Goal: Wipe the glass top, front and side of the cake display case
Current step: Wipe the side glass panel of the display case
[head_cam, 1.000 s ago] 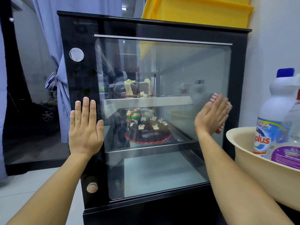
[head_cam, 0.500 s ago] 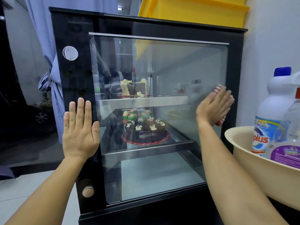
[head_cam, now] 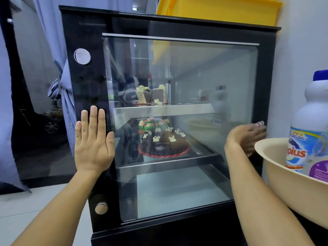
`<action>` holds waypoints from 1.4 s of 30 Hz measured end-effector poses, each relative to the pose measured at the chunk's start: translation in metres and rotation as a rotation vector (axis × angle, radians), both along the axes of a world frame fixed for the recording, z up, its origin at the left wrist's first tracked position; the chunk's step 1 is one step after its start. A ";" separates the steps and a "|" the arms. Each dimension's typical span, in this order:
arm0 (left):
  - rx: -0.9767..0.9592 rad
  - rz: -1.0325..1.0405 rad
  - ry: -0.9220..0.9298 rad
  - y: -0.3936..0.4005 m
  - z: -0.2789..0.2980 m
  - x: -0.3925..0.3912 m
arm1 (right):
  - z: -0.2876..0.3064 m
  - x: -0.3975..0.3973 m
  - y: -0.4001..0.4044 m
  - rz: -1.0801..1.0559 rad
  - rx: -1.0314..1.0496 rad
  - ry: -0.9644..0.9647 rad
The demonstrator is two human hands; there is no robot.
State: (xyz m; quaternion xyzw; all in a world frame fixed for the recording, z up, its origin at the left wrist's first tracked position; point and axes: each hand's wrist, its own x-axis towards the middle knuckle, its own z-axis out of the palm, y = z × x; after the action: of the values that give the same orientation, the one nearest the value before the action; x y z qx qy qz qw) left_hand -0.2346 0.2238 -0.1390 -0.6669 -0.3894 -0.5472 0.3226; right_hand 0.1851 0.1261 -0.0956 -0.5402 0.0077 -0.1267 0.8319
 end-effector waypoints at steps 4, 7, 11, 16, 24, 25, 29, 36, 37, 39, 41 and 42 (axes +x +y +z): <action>0.019 0.006 -0.001 0.002 -0.002 0.000 | -0.023 -0.061 0.003 -0.056 -0.428 -0.903; 0.024 0.010 0.007 0.001 -0.001 -0.001 | -0.113 -0.051 0.002 -0.094 -0.633 -1.267; 0.017 0.018 0.004 0.001 -0.001 0.000 | -0.129 -0.022 -0.012 -0.039 -0.584 -0.780; 0.013 0.022 0.015 0.001 -0.001 -0.001 | -0.044 -0.104 0.010 -0.046 -0.553 -0.894; -0.006 0.029 0.029 -0.002 0.002 -0.003 | -0.127 -0.079 0.005 -0.160 -0.762 -1.772; -0.005 0.030 0.028 -0.003 0.002 -0.002 | -0.116 -0.086 0.007 -0.145 -0.737 -1.611; 0.003 0.028 0.032 -0.001 0.001 -0.003 | -0.060 -0.161 0.024 -0.046 -0.592 -1.084; 0.071 0.047 0.433 -0.004 0.035 -0.034 | -0.131 -0.160 0.018 -0.159 -0.761 -2.157; 0.113 0.055 0.564 -0.003 0.053 -0.044 | -0.127 -0.151 0.016 -0.173 -0.771 -2.188; 0.185 0.079 0.730 0.001 0.095 -0.057 | -0.105 -0.150 0.022 -0.171 -0.737 -2.018; 0.228 0.092 0.800 0.004 0.131 -0.055 | -0.074 -0.182 0.032 -0.132 -0.647 -1.515; 0.247 0.095 0.821 0.004 0.142 -0.051 | -0.063 -0.208 0.038 -0.095 -0.604 -1.316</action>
State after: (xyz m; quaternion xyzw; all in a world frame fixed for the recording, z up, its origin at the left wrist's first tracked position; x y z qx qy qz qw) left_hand -0.2861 0.2282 0.0026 -0.7670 -0.1908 -0.2636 0.5531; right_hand -0.0225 0.1638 -0.1581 -0.5574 -0.5062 -0.4582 0.4724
